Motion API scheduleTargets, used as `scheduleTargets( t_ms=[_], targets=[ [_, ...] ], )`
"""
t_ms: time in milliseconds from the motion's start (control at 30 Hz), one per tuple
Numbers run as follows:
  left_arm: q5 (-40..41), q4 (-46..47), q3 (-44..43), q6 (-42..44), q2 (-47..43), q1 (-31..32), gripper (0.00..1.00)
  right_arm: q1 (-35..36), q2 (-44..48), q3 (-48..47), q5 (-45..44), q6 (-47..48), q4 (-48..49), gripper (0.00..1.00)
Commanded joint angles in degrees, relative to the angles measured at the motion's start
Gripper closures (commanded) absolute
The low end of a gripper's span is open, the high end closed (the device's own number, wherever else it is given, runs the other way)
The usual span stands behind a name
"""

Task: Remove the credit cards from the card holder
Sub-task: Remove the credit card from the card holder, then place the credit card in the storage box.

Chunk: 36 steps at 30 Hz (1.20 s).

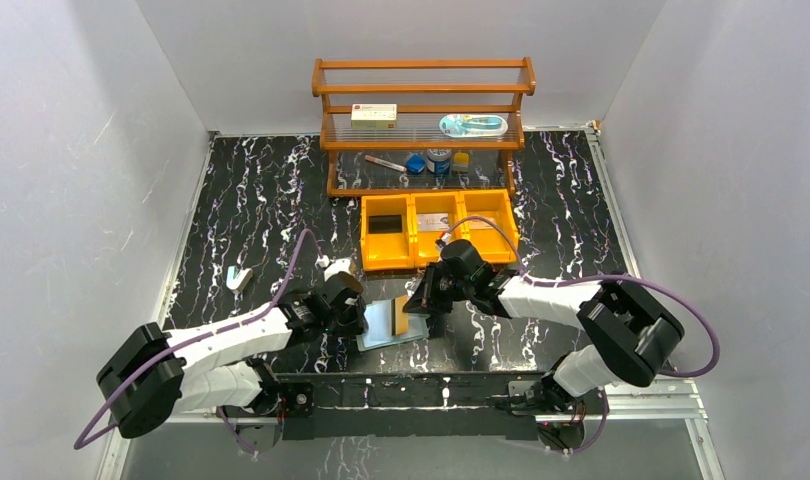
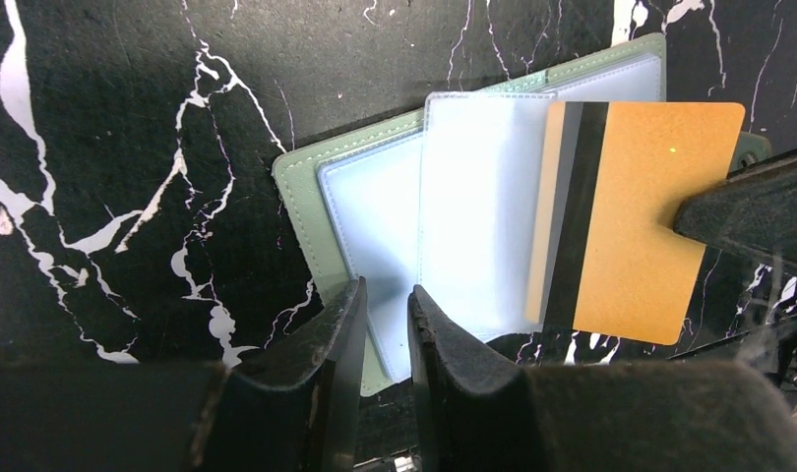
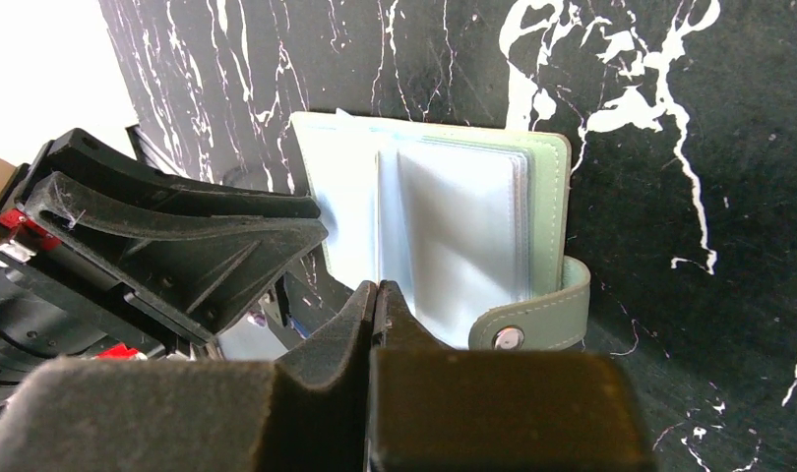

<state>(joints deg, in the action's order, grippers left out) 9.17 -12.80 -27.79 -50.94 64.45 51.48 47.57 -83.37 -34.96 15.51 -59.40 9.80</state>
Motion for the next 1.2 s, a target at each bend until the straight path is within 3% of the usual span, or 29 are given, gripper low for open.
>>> scheduleTargets(
  t_ms=[0,367,633,867,1033,1167],
  targets=[
    [2.01,-2.72,-2.53,1.08,-1.99,0.14,0.78,-0.37,1.36,-0.77,0.27,1.70,-0.78,1.00],
    [3.90,-5.18,-4.06,0.87,-4.63,0.12,0.68,-0.38,2.63,-3.57,3.67,5.25,-2.79,1.00],
    [3.63,-3.59,-5.04,2.69,-5.69,-0.13,0.49,-0.42,6.05,-3.34,0.03,6.76,-4.70,1.00],
    [-14.55,9.14,-5.09,8.23,-6.13,-8.52,0.41,-1.78,8.93,-1.06,-0.69,8.04,-3.19,1.00],
    [-27.37,20.53,-0.79,4.46,-5.74,-11.42,0.38,-5.65,12.35,2.80,4.45,5.98,3.17,1.00],
    [-31.47,28.84,2.98,0.93,-4.44,-12.08,0.39,-7.61,13.71,4.51,8.46,5.07,7.04,1.00]
  ],
)
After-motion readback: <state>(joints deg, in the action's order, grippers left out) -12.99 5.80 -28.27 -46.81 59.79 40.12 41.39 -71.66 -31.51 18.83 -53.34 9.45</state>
